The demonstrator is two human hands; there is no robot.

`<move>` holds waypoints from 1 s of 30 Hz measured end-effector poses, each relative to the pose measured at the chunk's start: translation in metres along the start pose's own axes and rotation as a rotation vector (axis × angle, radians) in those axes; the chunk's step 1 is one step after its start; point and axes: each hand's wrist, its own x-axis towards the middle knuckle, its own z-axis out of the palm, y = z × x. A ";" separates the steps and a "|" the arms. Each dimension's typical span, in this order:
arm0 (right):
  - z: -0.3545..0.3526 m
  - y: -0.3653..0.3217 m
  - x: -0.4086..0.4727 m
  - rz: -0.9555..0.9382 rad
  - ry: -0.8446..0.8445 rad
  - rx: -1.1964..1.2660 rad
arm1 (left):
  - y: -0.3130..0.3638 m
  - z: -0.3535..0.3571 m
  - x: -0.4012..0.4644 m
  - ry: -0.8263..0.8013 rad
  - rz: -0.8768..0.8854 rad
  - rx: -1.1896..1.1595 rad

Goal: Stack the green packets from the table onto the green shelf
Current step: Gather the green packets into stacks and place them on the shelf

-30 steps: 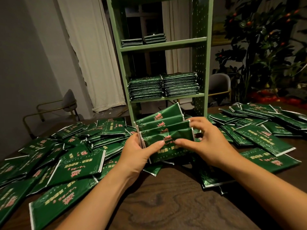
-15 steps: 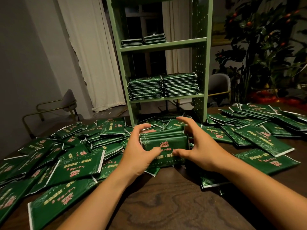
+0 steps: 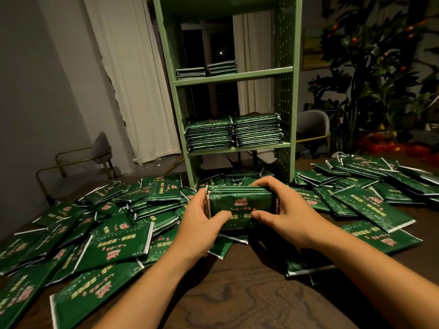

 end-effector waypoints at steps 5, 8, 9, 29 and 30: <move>-0.022 -0.023 0.009 0.141 -0.113 0.122 | 0.025 -0.007 0.011 -0.017 -0.066 -0.138; -0.039 -0.041 0.018 0.166 -0.168 0.159 | 0.042 -0.015 0.023 -0.031 -0.121 -0.237; -0.044 -0.049 0.022 0.160 -0.161 0.157 | 0.050 -0.017 0.029 -0.041 -0.126 -0.248; -0.105 -0.103 0.077 -0.225 0.291 -0.176 | 0.151 0.001 0.102 0.154 -0.174 -0.489; -0.111 -0.105 0.076 -0.406 0.316 -0.411 | 0.157 0.001 0.106 0.153 -0.176 -0.486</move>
